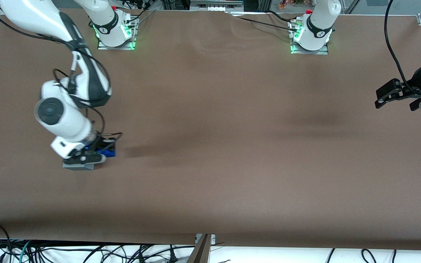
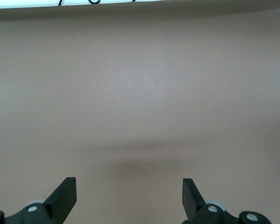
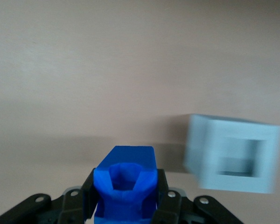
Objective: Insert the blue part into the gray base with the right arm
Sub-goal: 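Carry the blue part over the gray base's square hole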
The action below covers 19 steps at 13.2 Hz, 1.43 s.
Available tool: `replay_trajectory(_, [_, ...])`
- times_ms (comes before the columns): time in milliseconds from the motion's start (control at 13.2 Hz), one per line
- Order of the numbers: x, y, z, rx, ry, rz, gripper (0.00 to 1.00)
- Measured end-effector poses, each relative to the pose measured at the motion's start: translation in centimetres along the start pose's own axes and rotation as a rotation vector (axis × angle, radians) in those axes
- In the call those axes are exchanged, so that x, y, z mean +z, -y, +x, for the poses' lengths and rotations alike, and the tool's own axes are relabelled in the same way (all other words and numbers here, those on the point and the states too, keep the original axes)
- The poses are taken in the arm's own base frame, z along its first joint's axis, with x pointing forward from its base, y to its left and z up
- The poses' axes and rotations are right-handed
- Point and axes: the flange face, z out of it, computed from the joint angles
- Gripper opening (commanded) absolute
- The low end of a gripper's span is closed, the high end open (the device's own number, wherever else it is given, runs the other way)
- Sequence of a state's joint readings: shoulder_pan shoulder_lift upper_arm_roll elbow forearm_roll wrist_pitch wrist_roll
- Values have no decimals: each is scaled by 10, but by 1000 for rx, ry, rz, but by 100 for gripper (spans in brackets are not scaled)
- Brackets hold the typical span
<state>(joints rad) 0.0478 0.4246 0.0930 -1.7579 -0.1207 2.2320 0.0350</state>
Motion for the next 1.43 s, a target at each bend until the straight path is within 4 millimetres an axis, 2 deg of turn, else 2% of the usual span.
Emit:
replay_trajectory(151, [-4,-53,-4,-52,7,-1,3])
replay_trajectory(302, [-1,-83,-11,-79,32,-8,3])
replay_trajectory(679, [2,-101,-15,-109,40,31,3])
replay_trajectory(981, [5,-112,-8,-78,28,47,3])
replay_trajectory(1208, [19,-121,0,-28,32,50,3])
replay_trajectory(1434, [28,-122,4,23,42,50,3])
